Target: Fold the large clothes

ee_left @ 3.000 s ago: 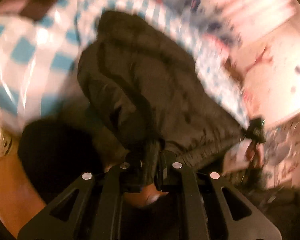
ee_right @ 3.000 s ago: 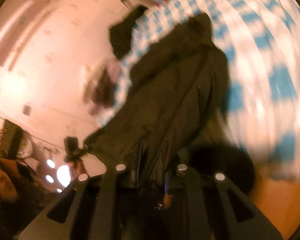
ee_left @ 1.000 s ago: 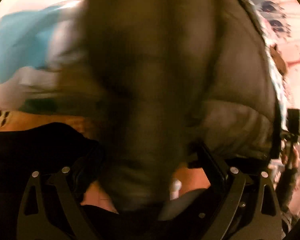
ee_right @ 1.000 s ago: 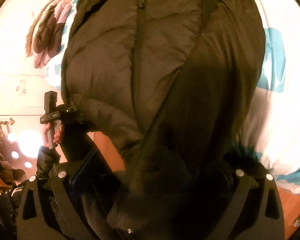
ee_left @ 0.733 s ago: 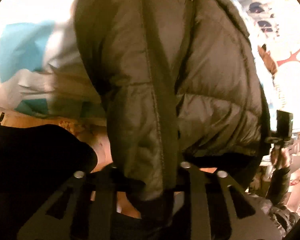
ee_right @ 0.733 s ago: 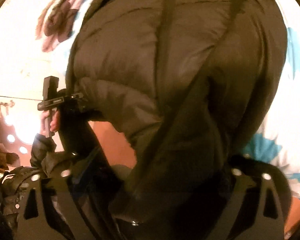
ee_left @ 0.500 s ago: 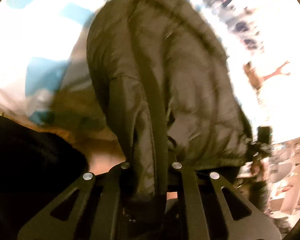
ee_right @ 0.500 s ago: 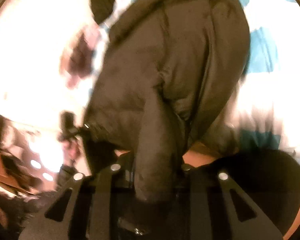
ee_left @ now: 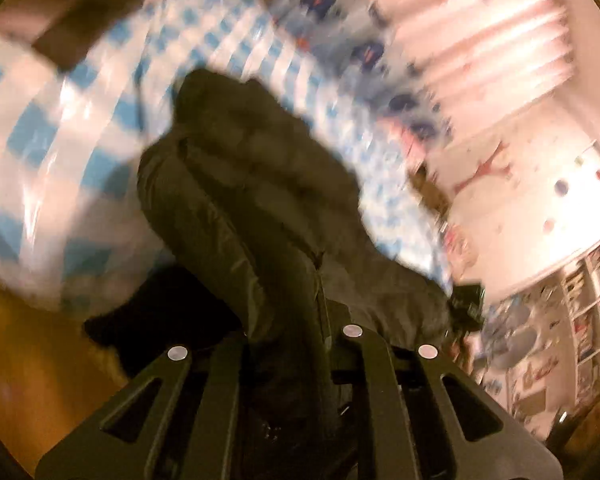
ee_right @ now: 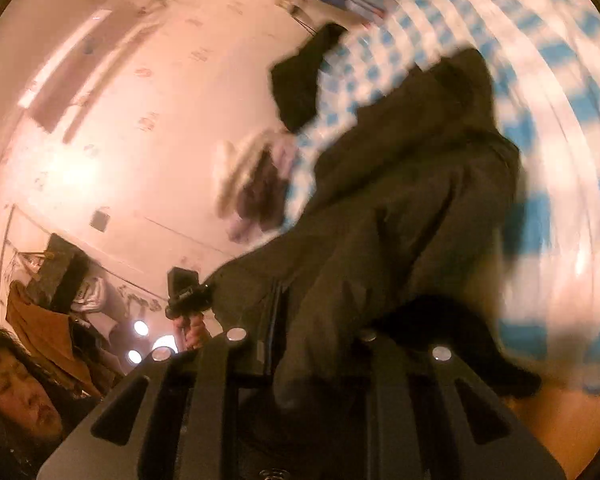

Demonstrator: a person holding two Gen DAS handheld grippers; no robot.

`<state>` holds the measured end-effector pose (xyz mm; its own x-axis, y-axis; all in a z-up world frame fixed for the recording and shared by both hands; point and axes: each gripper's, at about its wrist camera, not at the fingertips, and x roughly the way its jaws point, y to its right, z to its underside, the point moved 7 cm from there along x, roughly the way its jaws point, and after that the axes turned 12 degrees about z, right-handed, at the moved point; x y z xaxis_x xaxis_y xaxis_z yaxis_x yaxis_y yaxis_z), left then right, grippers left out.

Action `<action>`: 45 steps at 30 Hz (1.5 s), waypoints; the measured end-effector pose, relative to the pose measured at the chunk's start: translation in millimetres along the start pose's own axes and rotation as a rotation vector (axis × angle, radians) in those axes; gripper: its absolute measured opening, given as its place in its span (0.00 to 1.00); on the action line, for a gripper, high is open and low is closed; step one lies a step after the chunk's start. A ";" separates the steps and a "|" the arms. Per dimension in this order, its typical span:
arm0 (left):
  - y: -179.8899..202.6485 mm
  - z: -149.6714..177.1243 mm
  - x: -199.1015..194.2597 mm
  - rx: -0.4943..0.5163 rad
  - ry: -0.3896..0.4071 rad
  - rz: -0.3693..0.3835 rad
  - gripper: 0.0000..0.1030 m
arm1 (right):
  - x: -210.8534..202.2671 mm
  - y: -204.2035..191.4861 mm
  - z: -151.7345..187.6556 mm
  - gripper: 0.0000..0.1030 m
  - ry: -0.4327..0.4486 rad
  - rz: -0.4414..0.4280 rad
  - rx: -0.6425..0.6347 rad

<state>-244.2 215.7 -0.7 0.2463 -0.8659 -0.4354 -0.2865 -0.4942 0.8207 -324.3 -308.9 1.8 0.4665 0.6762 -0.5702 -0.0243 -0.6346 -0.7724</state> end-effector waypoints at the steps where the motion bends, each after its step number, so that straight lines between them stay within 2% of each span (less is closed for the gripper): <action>1: -13.8 13.2 8.0 -0.005 -0.047 -0.015 0.08 | 10.8 19.9 12.1 0.27 -0.042 0.020 0.045; 2: -28.1 23.9 14.0 -0.016 -0.093 -0.031 0.10 | 16.9 29.8 21.3 0.31 -0.071 0.018 0.074; 3: -42.1 33.8 19.9 -0.035 -0.125 -0.041 0.14 | 22.9 40.4 30.0 0.42 -0.092 0.011 0.103; 4: -58.1 44.2 24.5 -0.062 -0.139 -0.047 0.19 | 23.9 46.8 34.5 0.45 -0.087 -0.018 0.130; 5: -67.5 49.7 26.0 -0.083 -0.135 -0.042 0.33 | 21.0 50.2 37.2 0.48 -0.079 -0.054 0.152; 6: -75.4 53.8 25.9 -0.106 -0.126 -0.031 0.49 | 18.9 52.3 39.7 0.62 -0.078 -0.047 0.151; 7: -84.1 57.6 23.8 -0.128 -0.112 -0.025 0.54 | 18.0 53.1 42.0 0.75 -0.078 -0.044 0.152; 9: -95.4 60.2 21.5 -0.160 -0.094 -0.018 0.71 | 18.9 48.5 47.3 0.78 -0.096 -0.073 0.154; 11: -98.7 60.5 22.0 -0.180 -0.081 0.001 0.73 | 15.5 38.3 47.7 0.78 -0.095 -0.109 0.138; 12: -98.5 59.2 22.4 -0.185 -0.069 0.018 0.75 | 13.8 32.8 47.6 0.82 -0.092 -0.126 0.127; 14: -95.1 60.8 27.4 -0.180 -0.061 0.024 0.81 | 19.0 25.7 50.2 0.86 -0.111 -0.107 0.100; 16: -93.9 60.5 37.1 -0.177 -0.073 0.028 0.82 | 31.5 23.9 54.9 0.86 -0.143 -0.091 0.092; 18: -92.8 60.4 44.9 -0.163 -0.073 0.025 0.81 | 33.1 20.3 55.0 0.87 -0.121 -0.073 0.070; 19: -91.8 59.0 47.2 -0.142 -0.057 0.017 0.75 | 31.0 20.9 54.6 0.86 -0.097 -0.063 0.073; 20: -89.4 58.0 48.1 -0.136 -0.049 0.021 0.60 | 28.1 21.5 54.3 0.83 -0.068 -0.044 0.074; 21: -88.9 56.4 45.9 -0.145 -0.040 0.003 0.53 | 26.7 25.9 56.2 0.62 -0.049 0.006 0.074; 22: -90.1 55.9 44.2 -0.160 -0.026 -0.012 0.49 | 24.4 31.7 59.0 0.48 -0.033 0.040 0.084; 23: -88.7 55.3 41.2 -0.157 -0.011 -0.016 0.36 | 20.9 36.0 61.4 0.44 -0.016 0.033 0.098; 24: -82.6 54.0 37.3 -0.154 0.003 0.017 0.18 | 17.4 35.4 63.6 0.27 -0.001 -0.005 0.113; 25: -76.5 52.3 33.3 -0.148 0.015 0.026 0.15 | 13.1 32.6 64.5 0.18 0.023 -0.026 0.117; 29: -45.6 44.5 26.2 -0.066 0.024 0.015 0.09 | 6.3 7.8 64.4 0.18 0.074 -0.055 0.053; 34: -4.9 50.2 4.0 0.026 0.045 0.099 0.08 | -12.2 -24.3 85.2 0.18 0.119 -0.172 -0.031; 36: 1.7 61.2 -7.4 0.073 0.018 0.093 0.08 | -13.0 -22.7 94.3 0.18 0.098 -0.179 -0.036; 38: -10.5 72.3 -8.5 0.061 -0.032 0.083 0.08 | -7.8 -8.1 102.3 0.21 0.069 -0.152 -0.012; 40: -31.2 82.1 -3.0 0.021 -0.075 0.065 0.10 | -1.2 4.9 106.0 0.51 0.052 -0.148 0.020; 41: -43.1 86.4 -0.1 -0.007 -0.084 0.069 0.12 | 3.0 6.9 107.7 0.53 0.045 -0.150 0.022; 43: -58.9 90.7 2.5 -0.056 -0.074 0.083 0.23 | 6.5 9.3 108.4 0.54 0.033 -0.170 0.029; 45: -71.3 92.0 4.1 -0.099 -0.046 0.072 0.45 | 10.7 9.3 107.7 0.54 0.025 -0.174 0.023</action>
<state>-307.9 240.3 -95.0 0.1854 -0.9026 -0.3886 -0.2083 -0.4225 0.8821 -414.7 -267.2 -41.6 0.4873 0.7653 -0.4205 0.0385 -0.4999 -0.8652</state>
